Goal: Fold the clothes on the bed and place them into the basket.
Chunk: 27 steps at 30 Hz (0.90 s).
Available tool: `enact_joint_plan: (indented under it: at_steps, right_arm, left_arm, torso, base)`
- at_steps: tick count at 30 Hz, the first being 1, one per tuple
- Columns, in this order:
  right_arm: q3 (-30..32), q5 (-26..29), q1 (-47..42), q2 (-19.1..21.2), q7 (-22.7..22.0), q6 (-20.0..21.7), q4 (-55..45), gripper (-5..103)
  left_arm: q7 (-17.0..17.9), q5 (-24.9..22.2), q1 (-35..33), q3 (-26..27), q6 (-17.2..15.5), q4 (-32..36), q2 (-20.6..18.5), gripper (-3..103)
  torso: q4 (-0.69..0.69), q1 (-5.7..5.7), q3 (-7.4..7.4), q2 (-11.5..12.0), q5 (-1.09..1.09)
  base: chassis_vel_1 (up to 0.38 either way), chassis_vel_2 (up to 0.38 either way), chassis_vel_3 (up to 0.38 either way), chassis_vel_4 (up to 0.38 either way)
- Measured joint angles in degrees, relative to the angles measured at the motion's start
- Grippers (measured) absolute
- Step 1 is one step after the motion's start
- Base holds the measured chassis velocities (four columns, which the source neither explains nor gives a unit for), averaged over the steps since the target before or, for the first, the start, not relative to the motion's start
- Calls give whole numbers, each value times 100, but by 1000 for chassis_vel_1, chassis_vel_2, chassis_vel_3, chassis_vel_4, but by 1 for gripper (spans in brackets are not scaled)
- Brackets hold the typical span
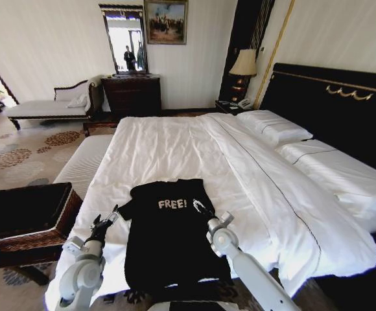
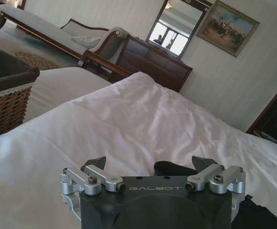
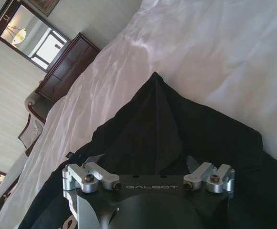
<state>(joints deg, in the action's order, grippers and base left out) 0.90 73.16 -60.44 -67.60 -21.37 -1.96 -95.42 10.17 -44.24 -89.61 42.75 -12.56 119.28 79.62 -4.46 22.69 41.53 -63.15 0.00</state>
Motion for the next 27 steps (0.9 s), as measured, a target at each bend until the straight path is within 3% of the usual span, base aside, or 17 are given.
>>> enact_joint_plan:
  at_steps: [6, 13, 15, 16, 18, 21, 23, 27]
  right_arm:
    - [-43, -56, 26, -36, -18, -14, 36, 76]
    - [-80, -236, 128, -35, -48, -61, 228, 43]
    - [-87, -271, 148, -36, -49, -72, 273, 43]
    - [-98, -383, 222, -47, -50, -115, 430, 27]
    - [-106, -460, 274, -43, -52, -158, 514, 16]
    - [-108, -531, 323, -21, -58, -195, 546, 11]
    - [-108, -746, 441, 71, -62, -223, 601, 2]
    - [-100, -985, 591, 207, -62, -230, 695, 1]
  left_arm:
    - [12, -11, -6, 1, 2, 22, -18, 100]
    - [14, -47, -11, 17, 9, 39, -57, 100]
    - [14, -53, -12, 18, 11, 39, -58, 100]
    - [14, -54, -10, 13, 15, 39, -63, 100]
    - [14, -53, -6, 6, 16, 41, -66, 100]
    - [14, -54, -3, 1, 15, 42, -71, 100]
    - [14, -52, -2, -5, 16, 41, -81, 100]
    - [15, -47, -5, -10, 17, 28, -89, 100]
  torso:
    - [0, 0, 0, 0, 0]
    - [0, 0, 0, 0, 1]
    - [0, 0, 0, 0, 1]
    - [0, 0, 0, 0, 1]
    - [0, 0, 0, 0, 1]
    - [0, 1, 0, 0, 1]
    - [0, 0, 0, 0, 1]
    - [1, 0, 0, 0, 1]
  base:
    - [0, 0, 0, 0]
    - [0, 0, 0, 0]
    - [0, 0, 0, 0]
    - [0, 0, 0, 0]
    - [0, 0, 0, 0]
    - [0, 0, 0, 0]
    - [0, 0, 0, 0]
    - [0, 0, 0, 0]
